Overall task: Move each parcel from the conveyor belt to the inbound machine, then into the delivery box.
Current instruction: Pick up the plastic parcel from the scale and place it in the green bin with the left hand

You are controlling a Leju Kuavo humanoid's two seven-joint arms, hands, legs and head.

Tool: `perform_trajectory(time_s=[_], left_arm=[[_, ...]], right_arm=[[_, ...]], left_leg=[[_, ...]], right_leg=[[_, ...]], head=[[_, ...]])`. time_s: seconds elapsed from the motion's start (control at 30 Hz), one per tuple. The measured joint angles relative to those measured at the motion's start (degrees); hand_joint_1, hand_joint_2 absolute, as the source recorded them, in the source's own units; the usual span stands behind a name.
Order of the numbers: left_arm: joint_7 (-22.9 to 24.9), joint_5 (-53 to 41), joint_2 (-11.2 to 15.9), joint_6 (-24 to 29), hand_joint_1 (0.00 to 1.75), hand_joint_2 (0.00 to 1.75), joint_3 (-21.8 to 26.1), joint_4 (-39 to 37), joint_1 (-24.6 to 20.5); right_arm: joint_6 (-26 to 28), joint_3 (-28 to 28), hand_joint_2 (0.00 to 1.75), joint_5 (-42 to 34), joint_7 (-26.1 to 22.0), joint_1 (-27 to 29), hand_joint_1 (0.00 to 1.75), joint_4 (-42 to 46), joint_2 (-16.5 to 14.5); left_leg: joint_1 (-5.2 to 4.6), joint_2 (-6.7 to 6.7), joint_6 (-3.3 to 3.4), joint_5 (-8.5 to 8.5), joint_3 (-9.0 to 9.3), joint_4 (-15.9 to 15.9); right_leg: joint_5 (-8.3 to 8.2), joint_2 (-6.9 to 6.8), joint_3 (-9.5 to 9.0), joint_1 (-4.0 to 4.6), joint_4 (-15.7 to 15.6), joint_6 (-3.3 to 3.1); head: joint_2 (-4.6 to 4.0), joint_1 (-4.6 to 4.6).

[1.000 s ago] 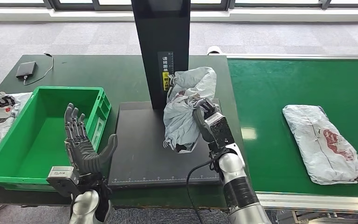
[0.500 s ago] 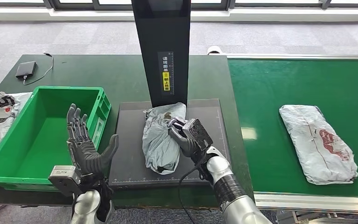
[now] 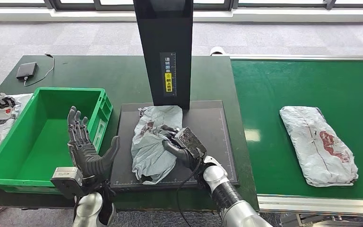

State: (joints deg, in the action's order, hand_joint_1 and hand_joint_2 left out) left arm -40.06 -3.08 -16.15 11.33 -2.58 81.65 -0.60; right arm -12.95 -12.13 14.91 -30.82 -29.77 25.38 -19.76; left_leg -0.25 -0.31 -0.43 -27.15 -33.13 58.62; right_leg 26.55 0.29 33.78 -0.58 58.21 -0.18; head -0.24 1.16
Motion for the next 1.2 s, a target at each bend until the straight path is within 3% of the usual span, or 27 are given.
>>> perform_trajectory(time_s=[0.13, 0.73, 0.77, 0.83, 0.87, 0.9, 0.97, 1.2], left_arm=[[0.0, -0.1, 0.0, 0.3, 0.00, 1.75, 0.0, 0.0, 0.0], [0.0, -0.1, 0.0, 0.3, 0.00, 1.75, 0.0, 0.0, 0.0], [0.0, -0.1, 0.0, 0.3, 0.00, 1.75, 0.0, 0.0, 0.0], [0.0, -1.2, 0.0, 2.0, 0.00, 1.75, 0.0, -0.2, 0.0], [0.0, -2.2, 0.0, 3.1, 0.00, 1.75, 0.0, -0.5, 0.0], [0.0, -3.8, 0.0, 4.5, 0.00, 1.75, 0.0, -1.1, -0.1], [0.4, -8.5, 0.0, 6.2, 0.00, 1.75, -0.1, -3.4, -0.4], [8.2, -29.8, 0.1, 9.6, 0.00, 1.75, -2.7, -15.3, -2.4]], right_arm=[[3.1, 0.0, 1.75, 0.0, -0.2, -0.1, 0.00, -0.1, 0.0], [3.4, 0.0, 1.75, 0.0, -0.3, -0.2, 0.00, -0.3, 0.0], [5.3, 0.0, 1.31, 0.3, -0.9, -0.2, 0.00, -0.3, 0.0], [16.5, 0.0, 0.44, 2.6, -4.5, 0.4, 0.00, 2.3, 0.0], [23.3, 0.0, 0.44, 4.1, -6.5, 1.1, 0.00, 4.4, 0.0], [28.8, 0.0, 0.87, 5.3, -7.9, 2.0, 0.00, 7.3, 0.0], [33.1, -0.1, 1.75, 6.2, -8.5, 4.4, 0.00, 12.9, 0.0], [39.7, -1.5, 1.75, 7.4, -9.2, 10.3, 0.00, 31.8, 0.6]], left_leg=[[0.00, 0.01, 0.00, 0.00, 0.00, 0.0], [0.00, 0.00, 0.00, 0.00, 0.00, 0.0], [0.00, 0.00, 0.00, 0.00, 0.00, 0.0], [0.00, -0.02, 0.00, 0.00, 0.00, 0.0], [0.00, -0.03, 0.00, 0.00, 0.00, 0.0], [0.00, -0.03, 0.00, 0.00, 0.00, 0.0], [-0.01, -0.03, 0.00, -0.01, 0.00, 0.0], [-0.04, 0.15, -0.02, -0.04, -0.01, 0.0]], right_leg=[[0.00, 0.00, 0.00, 0.00, 0.0, 0.00], [0.00, 0.00, 0.00, 0.00, 0.0, 0.00], [0.00, 0.00, 0.00, 0.00, 0.0, 0.00], [0.00, -0.01, 0.00, 0.00, 0.0, 0.00], [0.00, -0.01, 0.00, 0.00, 0.0, 0.00], [0.00, -0.01, 0.00, 0.00, 0.0, 0.00], [0.01, -0.01, 0.02, -0.01, 0.0, 0.00], [0.00, 0.13, 0.11, -0.04, 0.0, 0.00]], head=[[-0.01, 0.00], [0.00, 0.00], [0.00, 0.00], [-0.01, 0.00], [-0.01, 0.00], [0.00, 0.00], [-0.01, 0.00], [-0.02, 0.01]])
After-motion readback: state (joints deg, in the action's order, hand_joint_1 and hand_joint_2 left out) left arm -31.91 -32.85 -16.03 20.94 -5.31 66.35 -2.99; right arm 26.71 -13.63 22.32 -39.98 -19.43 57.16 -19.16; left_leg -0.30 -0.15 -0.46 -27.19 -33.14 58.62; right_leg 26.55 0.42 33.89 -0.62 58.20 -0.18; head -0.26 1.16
